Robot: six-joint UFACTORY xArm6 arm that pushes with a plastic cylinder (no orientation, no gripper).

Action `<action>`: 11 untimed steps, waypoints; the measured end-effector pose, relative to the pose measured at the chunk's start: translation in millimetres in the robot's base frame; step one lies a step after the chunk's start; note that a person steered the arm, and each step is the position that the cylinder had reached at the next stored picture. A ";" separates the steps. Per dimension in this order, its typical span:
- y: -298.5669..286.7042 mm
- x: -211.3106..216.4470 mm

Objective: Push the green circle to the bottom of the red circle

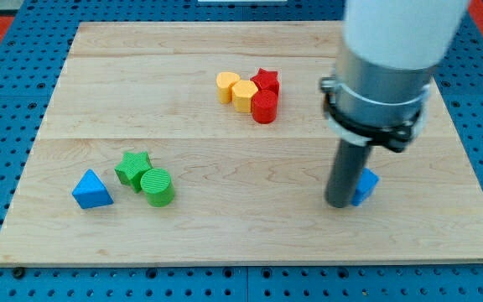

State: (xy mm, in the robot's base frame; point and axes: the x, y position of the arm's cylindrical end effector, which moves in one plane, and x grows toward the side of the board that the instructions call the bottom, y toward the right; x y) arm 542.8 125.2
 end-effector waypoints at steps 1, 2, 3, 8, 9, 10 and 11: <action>-60.6 19.1; -169.3 50.2; -264.8 14.9; -184.3 -52.4; -143.8 -55.6; -132.0 -55.6; -110.3 -66.0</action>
